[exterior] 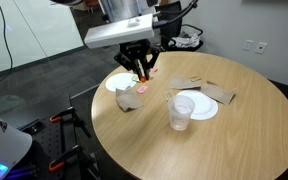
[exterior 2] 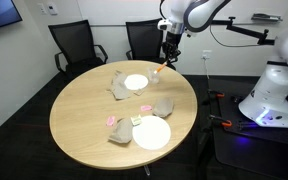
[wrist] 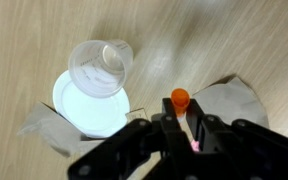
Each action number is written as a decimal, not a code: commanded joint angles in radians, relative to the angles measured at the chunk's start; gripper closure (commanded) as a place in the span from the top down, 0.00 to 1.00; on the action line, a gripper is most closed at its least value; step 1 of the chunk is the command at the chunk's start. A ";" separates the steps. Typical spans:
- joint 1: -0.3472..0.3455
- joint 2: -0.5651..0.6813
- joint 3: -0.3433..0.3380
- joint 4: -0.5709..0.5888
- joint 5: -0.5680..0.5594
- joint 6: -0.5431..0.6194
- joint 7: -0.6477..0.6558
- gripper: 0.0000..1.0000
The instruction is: Remove the orange marker from the cup and put it on the table
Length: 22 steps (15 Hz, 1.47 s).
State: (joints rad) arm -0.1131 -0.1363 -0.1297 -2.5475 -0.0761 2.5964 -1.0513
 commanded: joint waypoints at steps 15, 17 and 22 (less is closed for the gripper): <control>0.085 0.051 -0.073 -0.227 0.417 0.308 -0.353 0.05; 0.092 0.073 -0.071 -0.230 0.481 0.340 -0.412 0.05; 0.106 0.119 -0.058 -0.230 0.687 0.373 -0.603 0.05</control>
State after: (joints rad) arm -0.0284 -0.0405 -0.1845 -2.7771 0.5041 2.9286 -1.5499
